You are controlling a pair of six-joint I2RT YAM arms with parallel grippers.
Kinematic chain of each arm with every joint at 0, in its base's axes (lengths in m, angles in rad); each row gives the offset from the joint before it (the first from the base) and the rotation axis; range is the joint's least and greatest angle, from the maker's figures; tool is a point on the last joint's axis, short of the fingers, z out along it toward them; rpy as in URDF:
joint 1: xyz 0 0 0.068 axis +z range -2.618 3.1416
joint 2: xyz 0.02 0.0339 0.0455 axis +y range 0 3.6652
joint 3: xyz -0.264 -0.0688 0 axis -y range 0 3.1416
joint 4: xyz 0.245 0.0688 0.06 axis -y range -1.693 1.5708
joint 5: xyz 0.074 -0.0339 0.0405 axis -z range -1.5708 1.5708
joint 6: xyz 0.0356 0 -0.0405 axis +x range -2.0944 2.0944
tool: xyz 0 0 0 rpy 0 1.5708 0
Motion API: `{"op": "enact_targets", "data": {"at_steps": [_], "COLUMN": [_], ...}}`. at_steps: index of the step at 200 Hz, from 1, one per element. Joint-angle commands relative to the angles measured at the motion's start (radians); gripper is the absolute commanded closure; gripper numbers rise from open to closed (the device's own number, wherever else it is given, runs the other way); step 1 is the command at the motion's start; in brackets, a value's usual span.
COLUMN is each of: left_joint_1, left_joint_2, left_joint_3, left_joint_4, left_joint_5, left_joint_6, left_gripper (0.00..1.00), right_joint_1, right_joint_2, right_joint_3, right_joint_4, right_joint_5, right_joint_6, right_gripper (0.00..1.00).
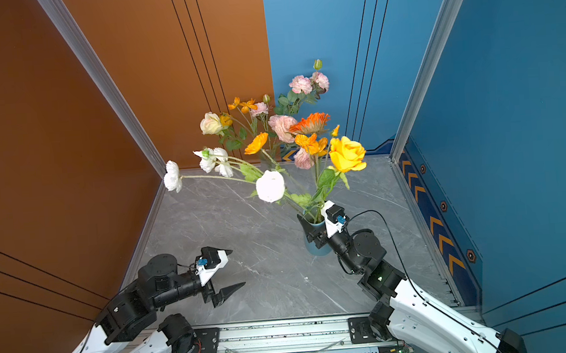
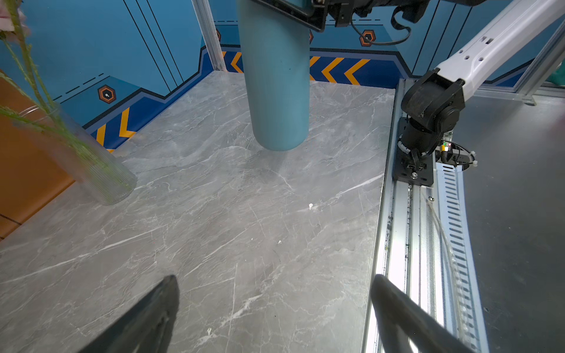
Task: Arrange the flowers into the vase
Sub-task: 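Carry the teal vase to the far corner beside the glass vase and set it down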
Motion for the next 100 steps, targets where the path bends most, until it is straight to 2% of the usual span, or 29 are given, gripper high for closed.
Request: {"op": "enact_targets", "data": {"at_steps": [1,48,69,100], "left_joint_1": [0.015,0.031,0.037,0.045], "left_joint_2": [0.006,0.016,0.019,0.019], "left_joint_3": [-0.012,-0.012,-0.012,-0.010], "left_joint_4": [-0.004,-0.004,-0.004,-0.004], "left_joint_5": [0.028,0.044,0.055,0.071], "left_joint_6": [-0.005,-0.002,-0.002,-0.002], "left_gripper": [0.02,0.02,0.02,0.02], "right_joint_1": [-0.065,-0.178,-0.210,-0.215], "right_joint_2": [-0.062,-0.096,-0.091,-0.074], "right_joint_3": [0.155,0.249,0.347,0.442], "right_joint_4": [0.053,-0.037,-0.151,-0.252], "right_joint_5": [0.013,0.011,0.001,0.034], "right_joint_6": [-0.026,0.008,0.043,-0.018], "right_gripper": [0.56,0.57,0.58,0.58]}}
